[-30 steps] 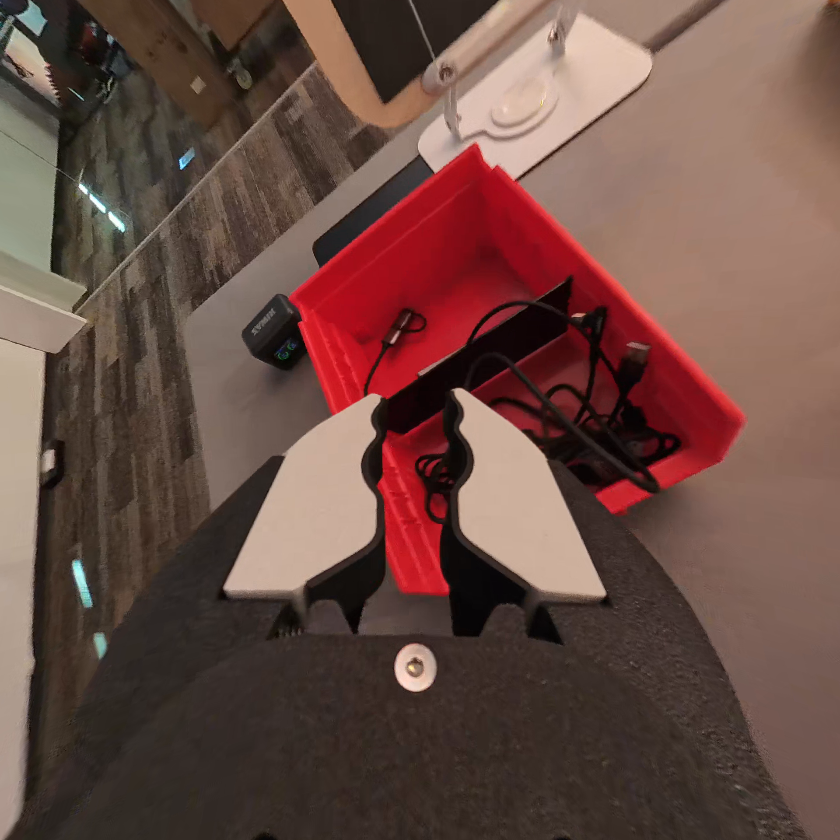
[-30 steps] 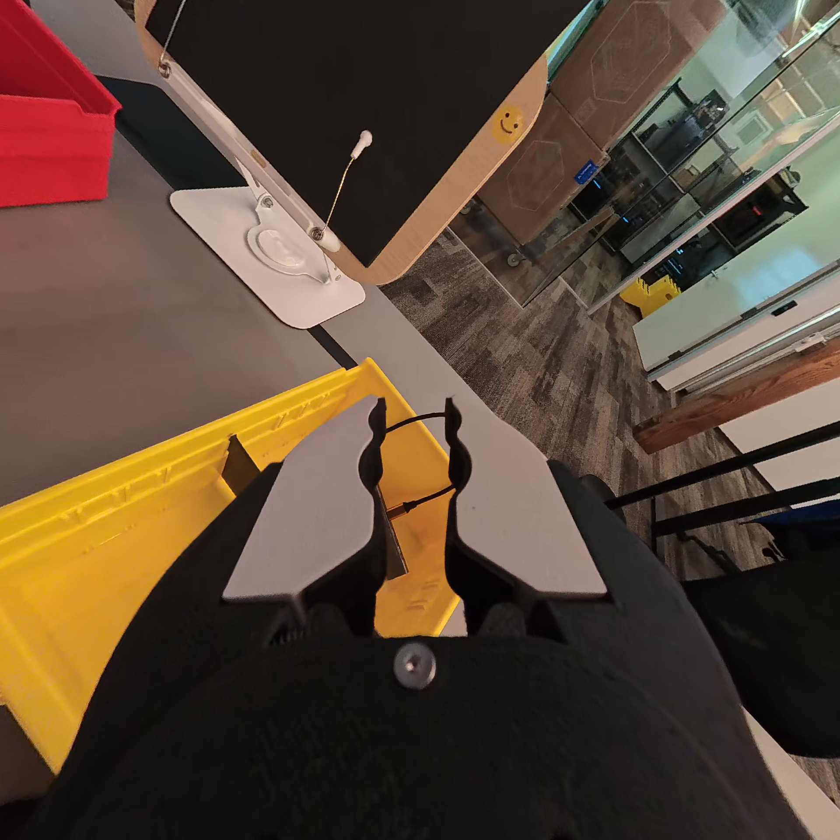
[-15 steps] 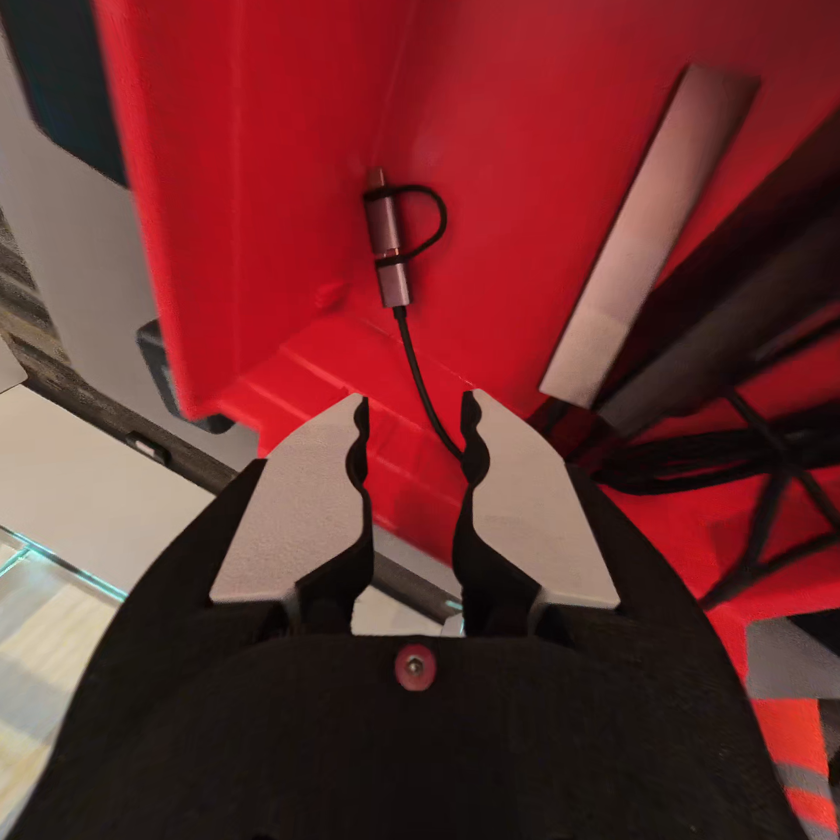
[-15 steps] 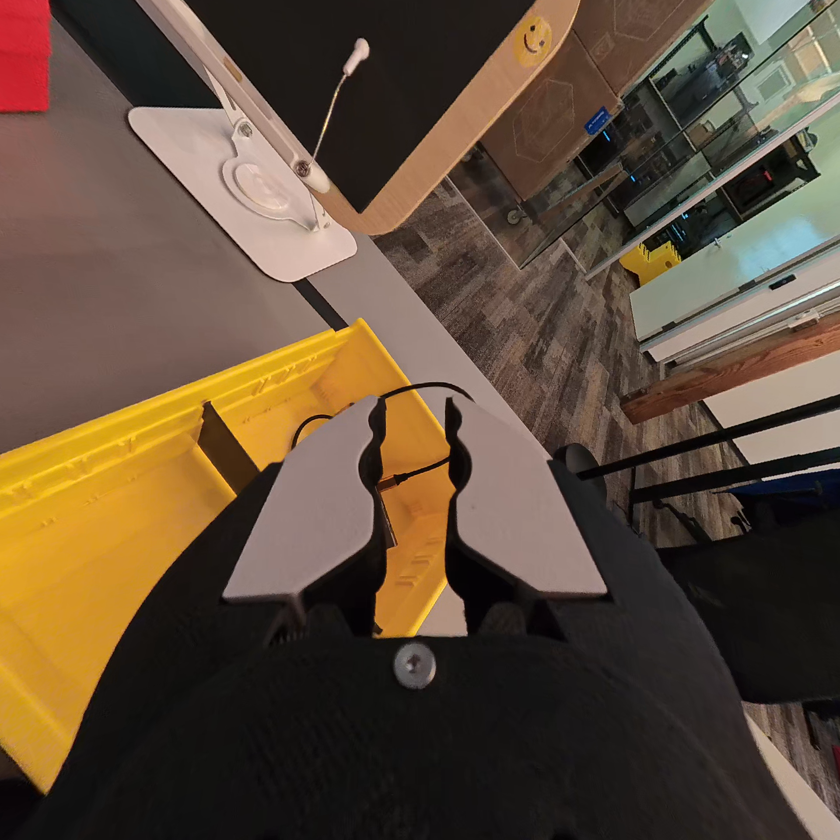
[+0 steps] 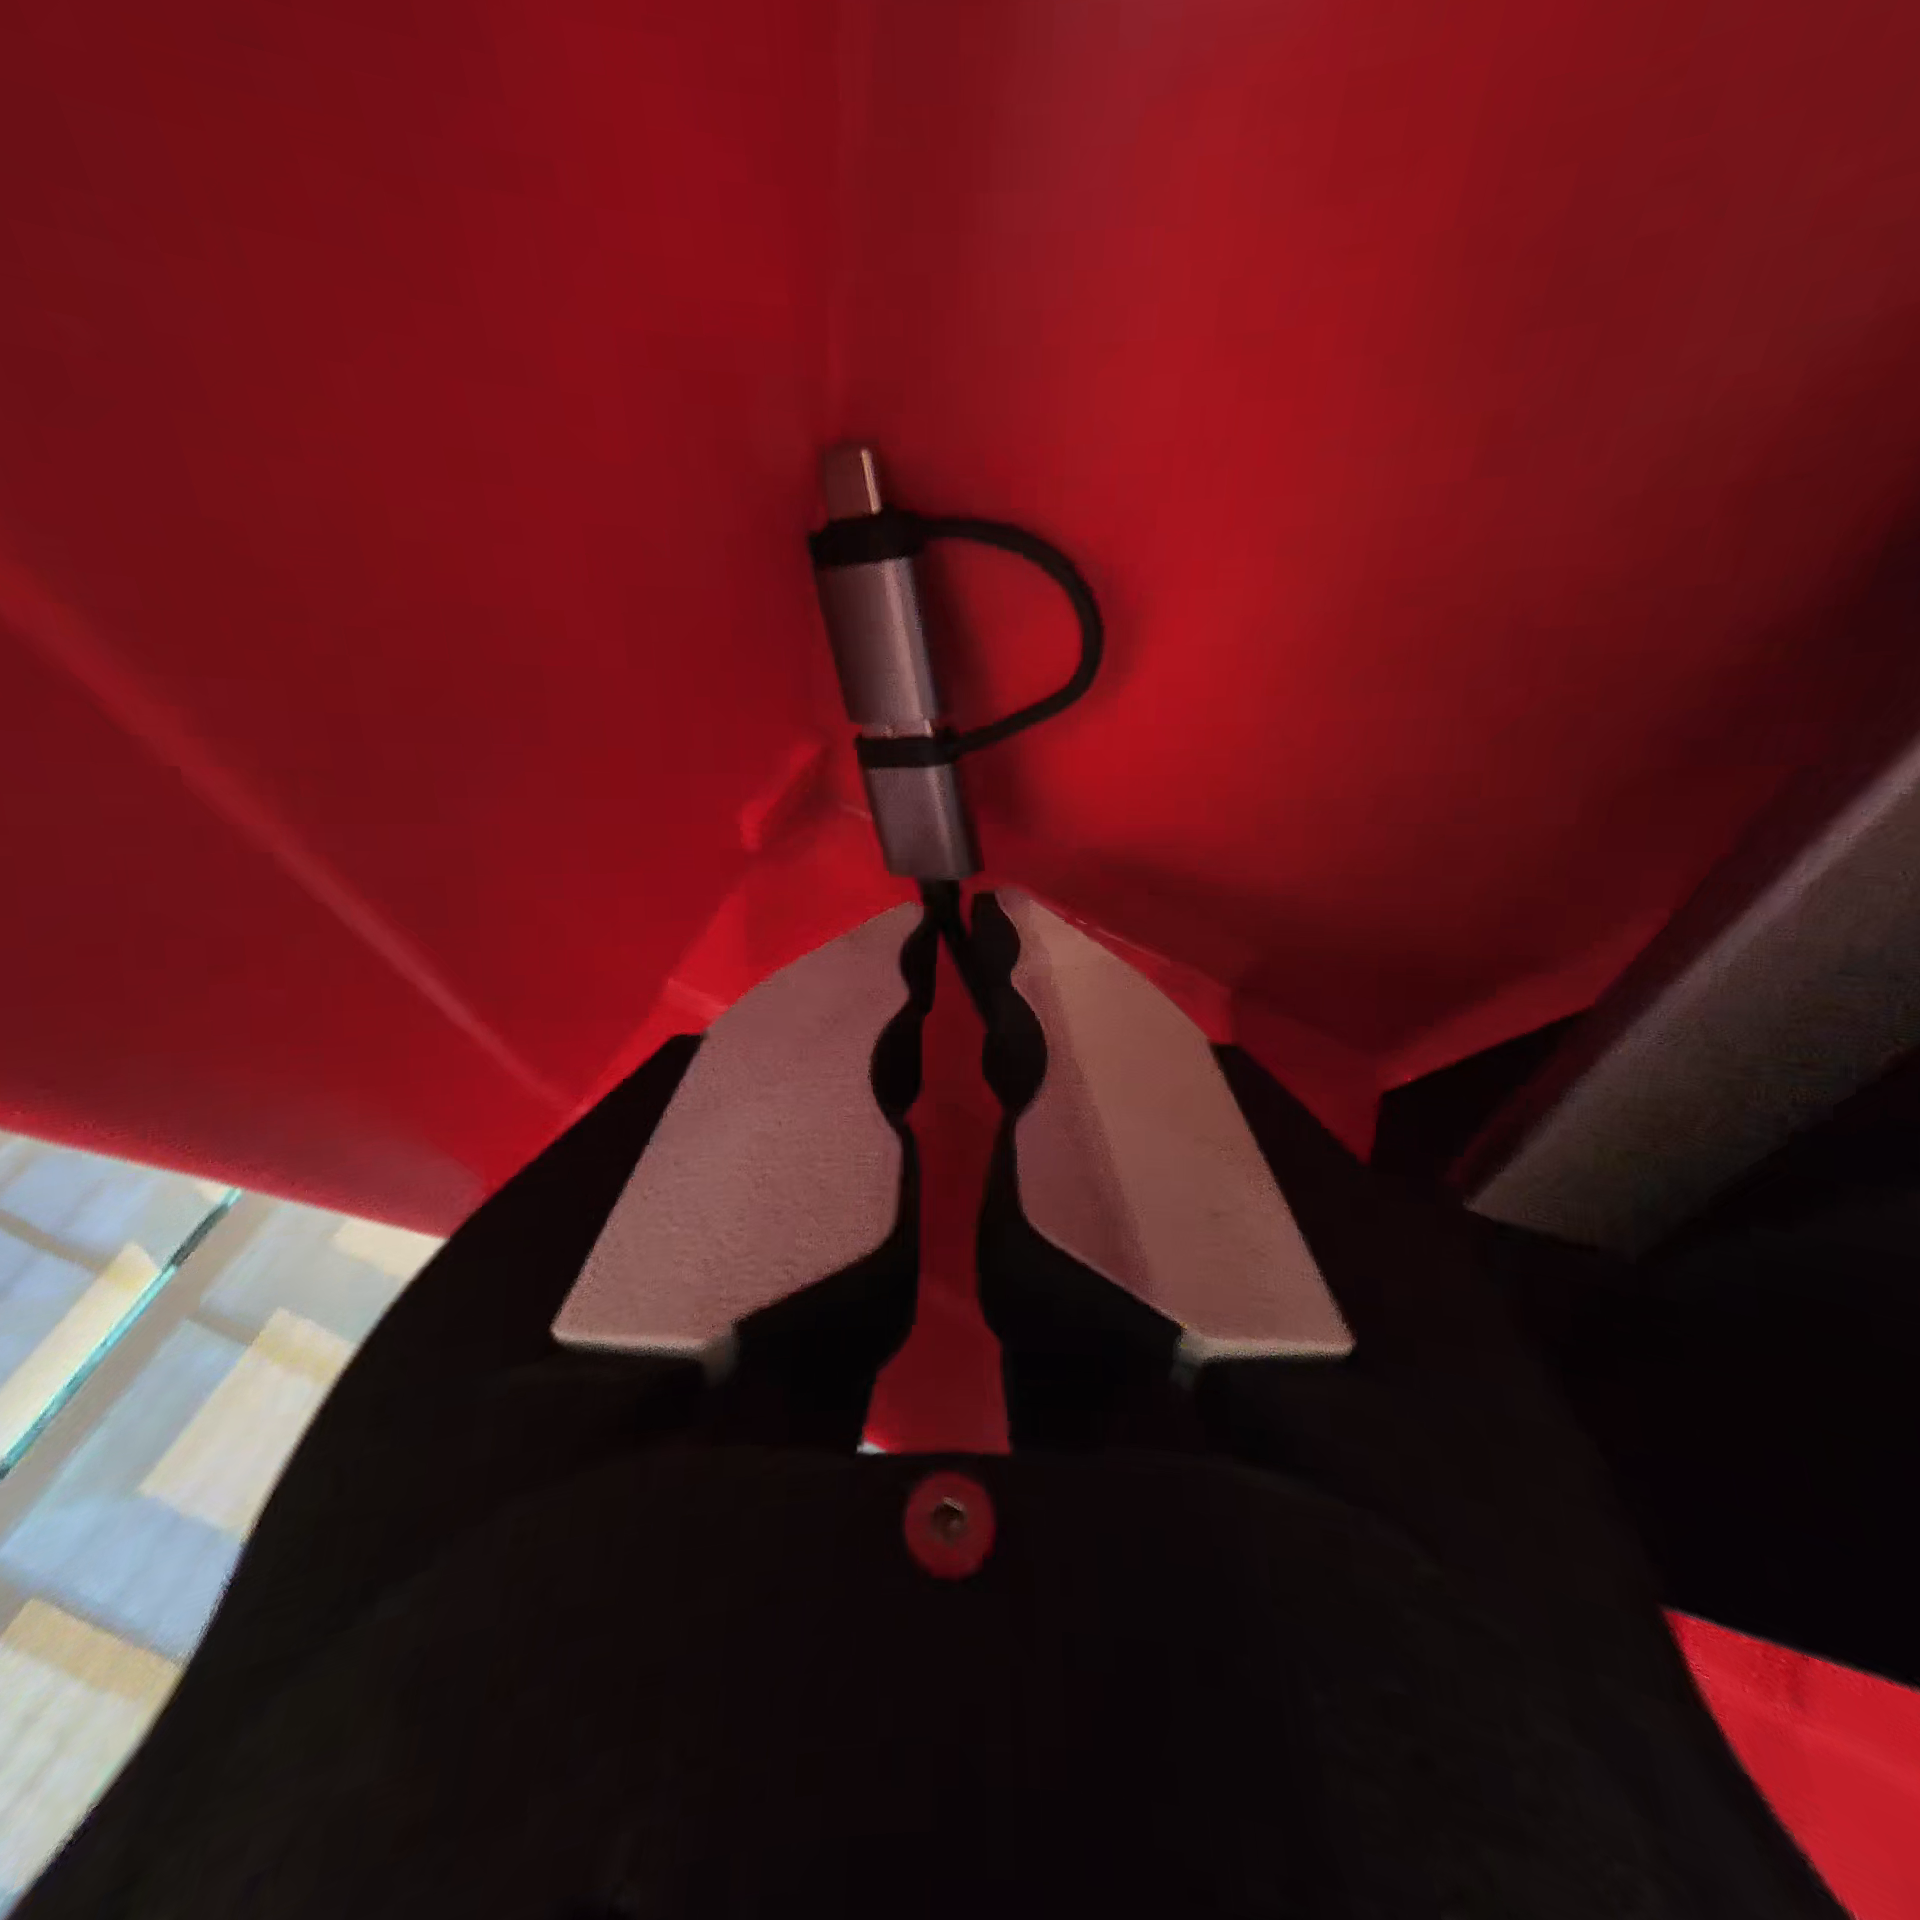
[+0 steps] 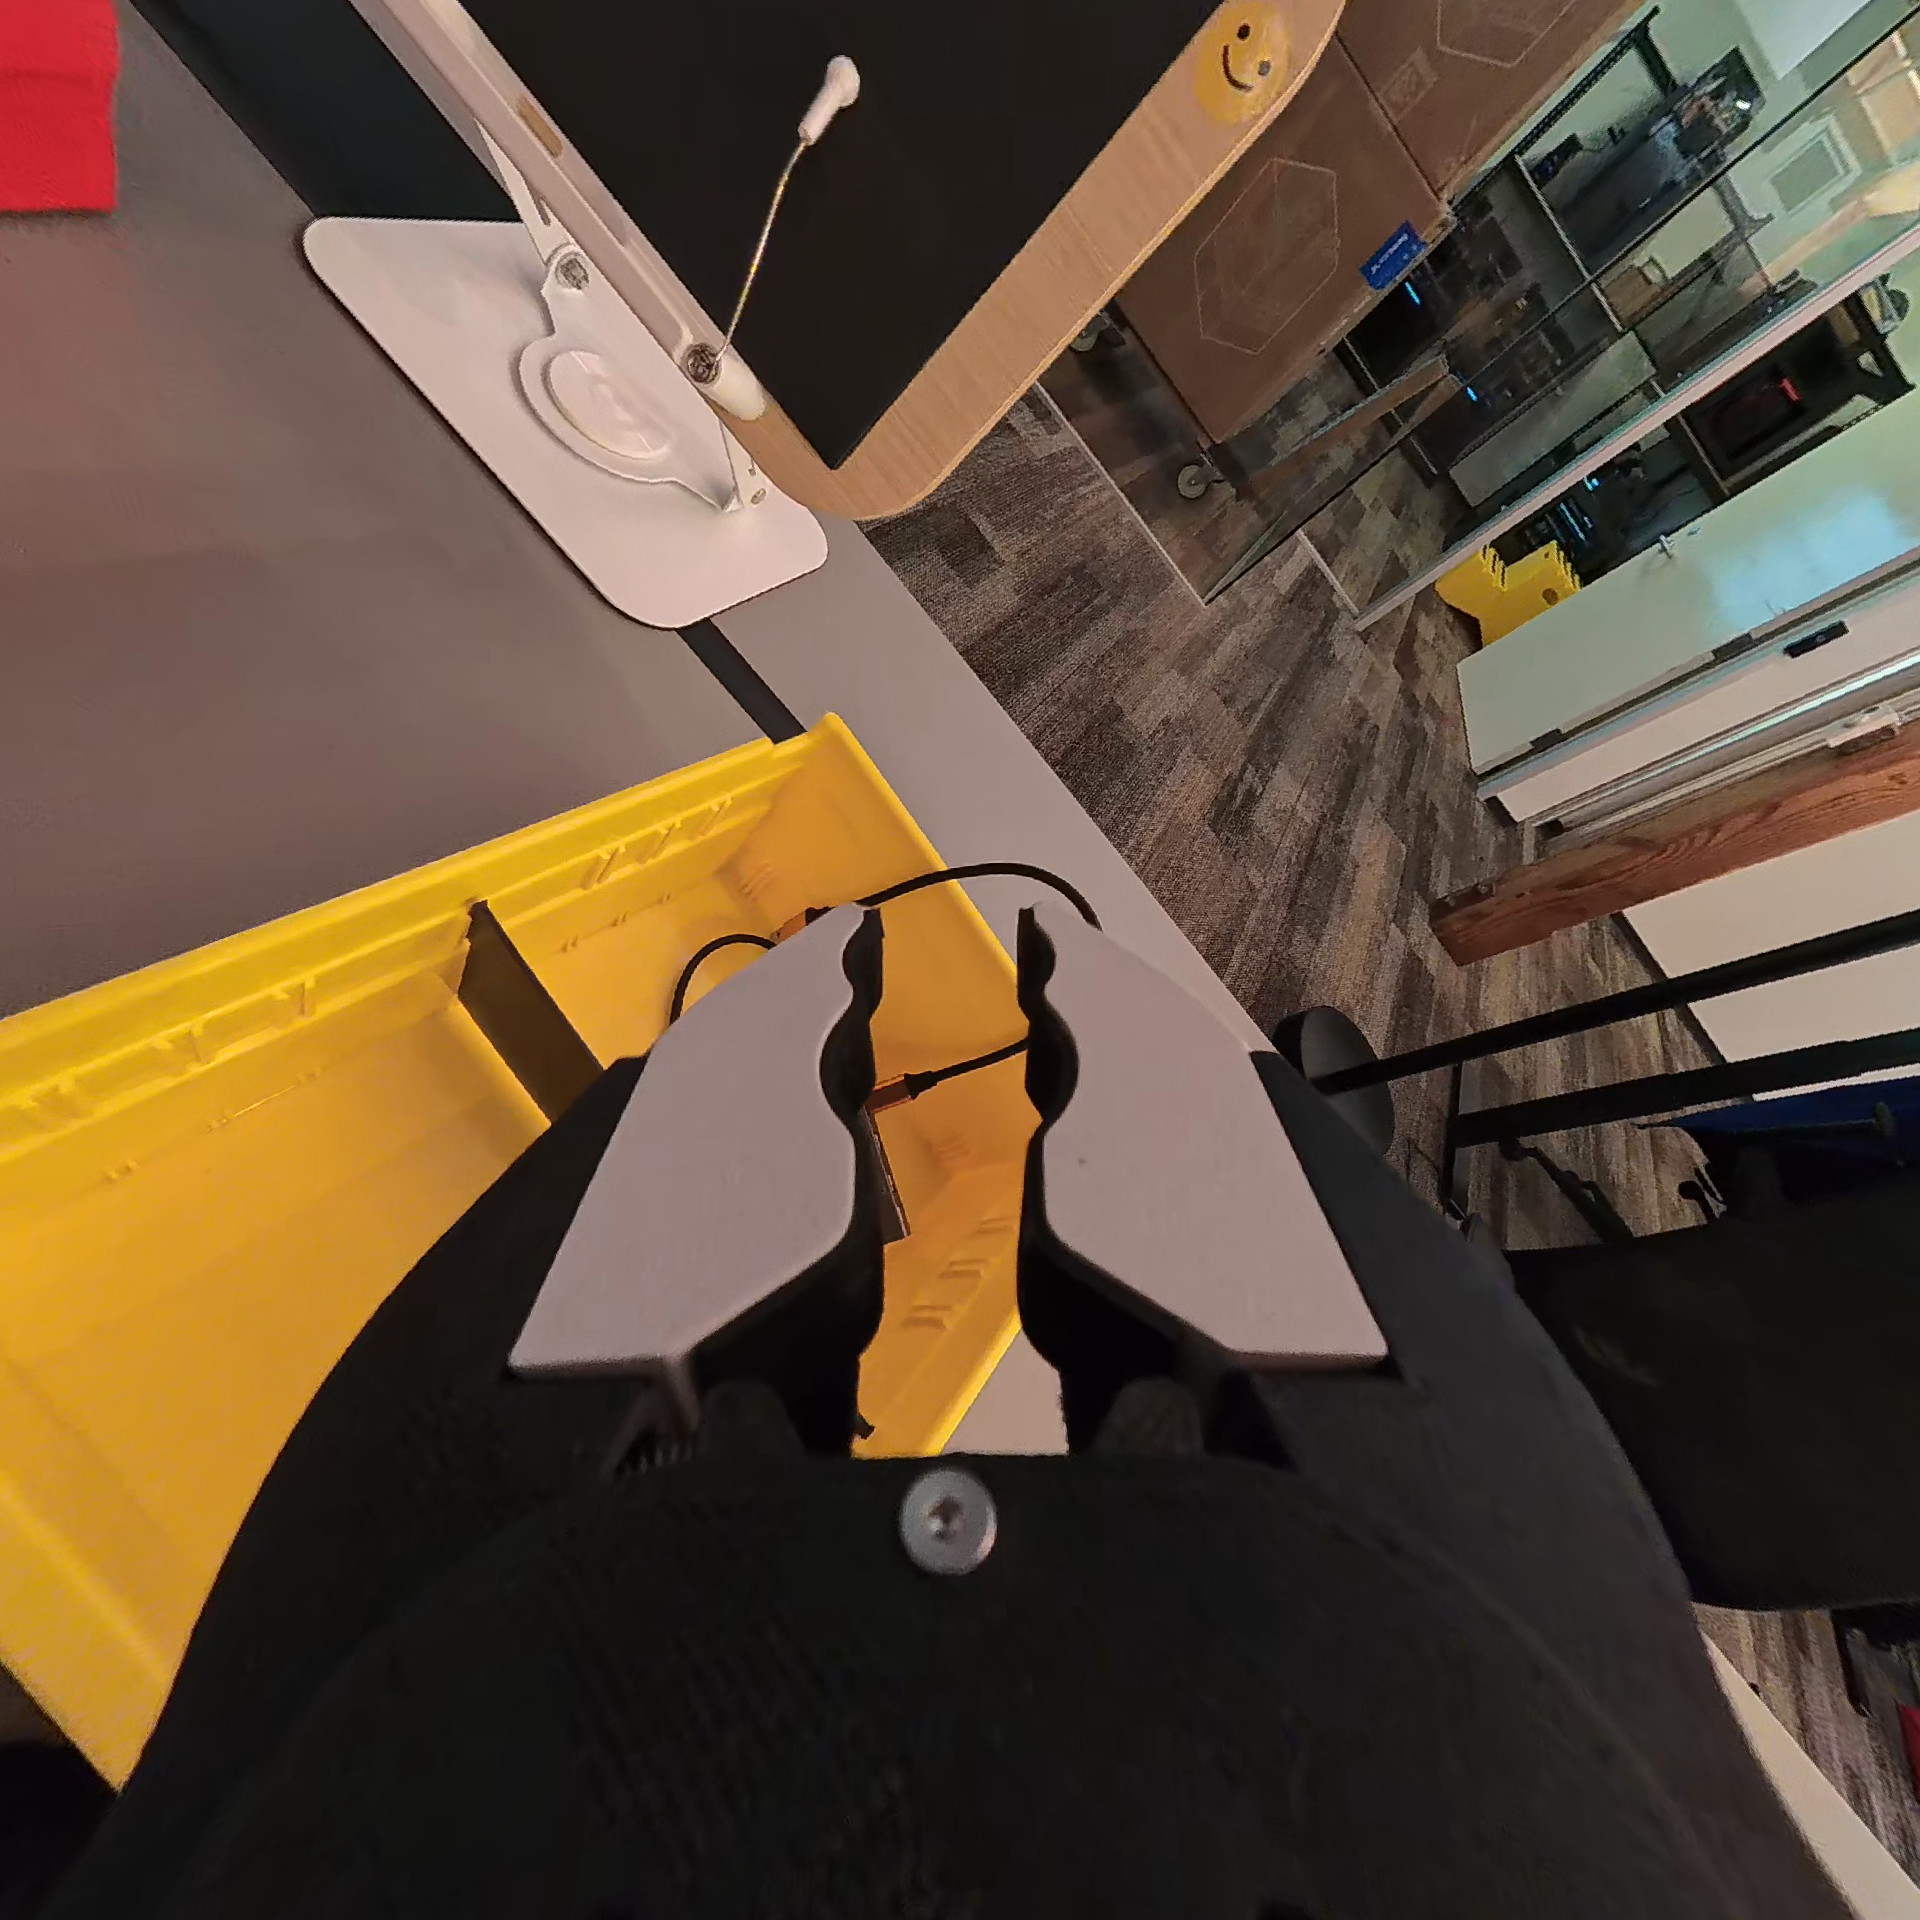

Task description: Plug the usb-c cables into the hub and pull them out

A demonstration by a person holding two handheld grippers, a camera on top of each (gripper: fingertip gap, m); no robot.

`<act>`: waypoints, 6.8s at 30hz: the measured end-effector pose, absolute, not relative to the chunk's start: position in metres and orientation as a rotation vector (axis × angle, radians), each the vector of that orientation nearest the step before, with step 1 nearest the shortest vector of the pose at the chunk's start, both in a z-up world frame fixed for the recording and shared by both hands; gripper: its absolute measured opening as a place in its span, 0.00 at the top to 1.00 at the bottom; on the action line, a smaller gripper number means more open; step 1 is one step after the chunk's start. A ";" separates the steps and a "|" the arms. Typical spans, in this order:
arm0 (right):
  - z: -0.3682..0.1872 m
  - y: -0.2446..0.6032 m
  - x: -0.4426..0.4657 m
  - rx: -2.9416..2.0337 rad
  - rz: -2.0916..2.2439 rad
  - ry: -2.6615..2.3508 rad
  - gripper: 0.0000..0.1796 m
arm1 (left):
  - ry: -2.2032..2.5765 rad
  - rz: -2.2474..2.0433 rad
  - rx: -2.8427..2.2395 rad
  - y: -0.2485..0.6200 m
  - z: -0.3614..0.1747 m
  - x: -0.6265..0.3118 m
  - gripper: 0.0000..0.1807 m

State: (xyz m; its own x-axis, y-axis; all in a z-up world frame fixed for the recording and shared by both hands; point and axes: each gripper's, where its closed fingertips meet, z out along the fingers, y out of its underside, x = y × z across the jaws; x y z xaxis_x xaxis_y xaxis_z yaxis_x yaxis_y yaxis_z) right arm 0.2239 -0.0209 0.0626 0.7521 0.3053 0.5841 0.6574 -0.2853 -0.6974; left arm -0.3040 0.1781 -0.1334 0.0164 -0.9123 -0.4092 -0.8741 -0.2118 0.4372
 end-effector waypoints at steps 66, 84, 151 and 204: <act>-0.067 -0.093 0.348 -2.663 0.268 0.268 0.82 | -2.581 -0.879 2.729 0.052 0.026 -0.033 0.79; 0.116 -0.057 0.289 -1.833 -0.103 -0.150 0.75 | -1.851 -0.364 3.066 0.015 -0.046 -0.310 0.84; 0.092 -0.047 0.305 -1.913 -0.187 -0.166 0.75 | -1.868 -1.227 3.381 0.035 0.193 -0.330 0.98; 0.146 -0.109 -0.011 -0.966 0.085 -1.149 0.77 | -2.976 -0.129 2.808 -0.056 0.222 -0.133 0.97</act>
State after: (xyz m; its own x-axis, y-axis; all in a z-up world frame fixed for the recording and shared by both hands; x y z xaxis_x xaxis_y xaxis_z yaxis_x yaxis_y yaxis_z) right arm -0.0105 -0.1087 0.1460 0.4521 0.5146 0.7286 0.4017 0.6119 -0.6814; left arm -0.1331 -0.0561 0.2223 0.1632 -0.7623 -0.6263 -0.8137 0.2549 -0.5224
